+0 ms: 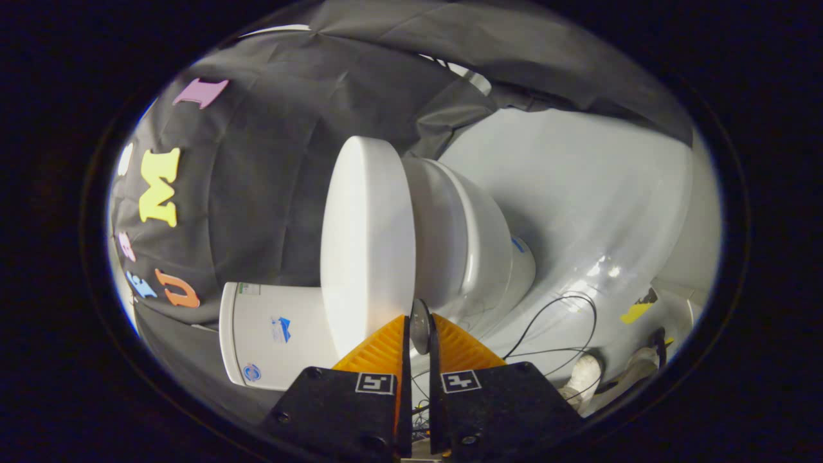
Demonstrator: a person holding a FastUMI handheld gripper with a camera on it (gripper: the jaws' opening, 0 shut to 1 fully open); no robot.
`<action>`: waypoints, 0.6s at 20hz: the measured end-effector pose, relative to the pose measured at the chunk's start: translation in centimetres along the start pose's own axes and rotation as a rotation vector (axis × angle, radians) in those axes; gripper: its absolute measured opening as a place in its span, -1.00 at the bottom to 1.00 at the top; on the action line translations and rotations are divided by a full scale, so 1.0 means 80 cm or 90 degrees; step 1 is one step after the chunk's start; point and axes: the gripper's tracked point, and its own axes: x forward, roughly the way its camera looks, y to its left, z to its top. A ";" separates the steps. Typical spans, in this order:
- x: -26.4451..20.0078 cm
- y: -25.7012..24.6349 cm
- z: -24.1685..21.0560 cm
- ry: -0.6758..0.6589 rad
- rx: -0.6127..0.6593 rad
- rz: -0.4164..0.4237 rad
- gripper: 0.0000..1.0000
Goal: Open the toilet lid.
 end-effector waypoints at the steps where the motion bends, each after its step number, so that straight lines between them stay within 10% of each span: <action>1: -0.003 0.005 0.001 -0.001 -0.008 0.006 -0.73; 12: -0.029 0.047 -0.003 -0.016 -0.065 -0.011 -0.73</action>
